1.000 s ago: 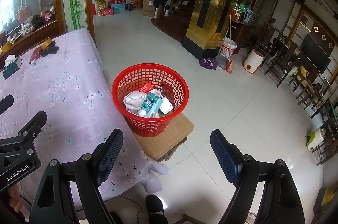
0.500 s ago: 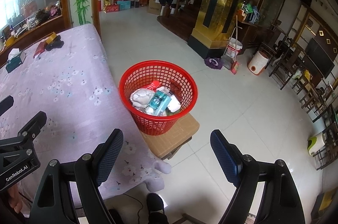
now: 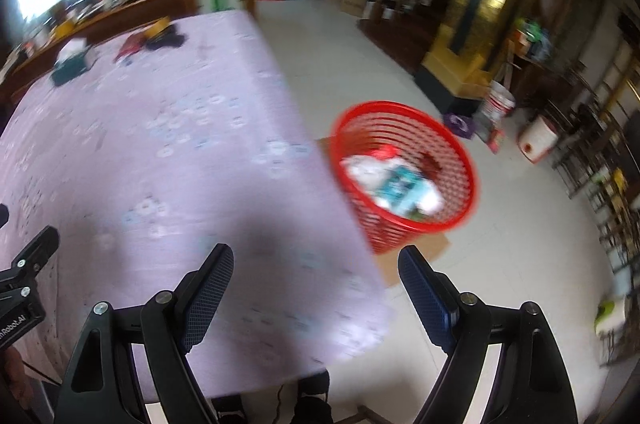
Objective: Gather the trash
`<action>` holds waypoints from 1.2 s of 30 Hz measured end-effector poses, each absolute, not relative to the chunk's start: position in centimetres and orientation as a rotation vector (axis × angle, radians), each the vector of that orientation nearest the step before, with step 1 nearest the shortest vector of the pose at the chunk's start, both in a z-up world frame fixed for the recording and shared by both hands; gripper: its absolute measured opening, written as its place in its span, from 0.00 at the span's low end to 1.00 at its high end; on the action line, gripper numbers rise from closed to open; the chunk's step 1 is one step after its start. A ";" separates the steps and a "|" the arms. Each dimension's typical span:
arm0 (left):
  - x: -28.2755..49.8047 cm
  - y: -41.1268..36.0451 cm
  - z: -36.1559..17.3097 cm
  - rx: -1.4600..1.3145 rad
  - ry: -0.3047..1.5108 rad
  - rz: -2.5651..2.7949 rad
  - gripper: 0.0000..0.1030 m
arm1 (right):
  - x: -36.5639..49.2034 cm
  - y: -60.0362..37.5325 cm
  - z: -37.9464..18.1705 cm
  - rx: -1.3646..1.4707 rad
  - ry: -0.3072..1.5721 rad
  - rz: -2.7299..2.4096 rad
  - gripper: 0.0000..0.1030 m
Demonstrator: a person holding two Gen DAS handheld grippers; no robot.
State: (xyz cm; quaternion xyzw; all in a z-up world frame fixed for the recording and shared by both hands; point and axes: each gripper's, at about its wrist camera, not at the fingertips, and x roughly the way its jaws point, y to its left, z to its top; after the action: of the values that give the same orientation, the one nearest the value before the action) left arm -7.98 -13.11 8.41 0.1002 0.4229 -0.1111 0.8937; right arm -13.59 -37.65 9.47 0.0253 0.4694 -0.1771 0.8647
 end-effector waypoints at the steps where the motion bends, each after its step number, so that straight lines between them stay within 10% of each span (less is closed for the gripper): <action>1: -7.8 -11.3 7.7 0.201 0.895 -0.188 0.94 | -12.6 -36.5 8.8 0.043 0.994 -0.340 0.87; 15: -3.6 2.8 1.8 0.036 0.992 -0.018 0.94 | -0.6 -20.5 0.5 0.009 1.047 -0.099 0.88; 36: 0.3 3.9 0.0 0.007 1.007 -0.044 1.00 | 1.6 -19.7 -1.4 0.124 1.003 -0.222 1.00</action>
State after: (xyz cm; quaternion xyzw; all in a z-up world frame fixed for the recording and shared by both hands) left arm 0.28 3.89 -0.03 0.0033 0.4823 -0.0210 0.8758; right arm 1.55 -19.71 -1.43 0.0592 0.4796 -0.1063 0.8690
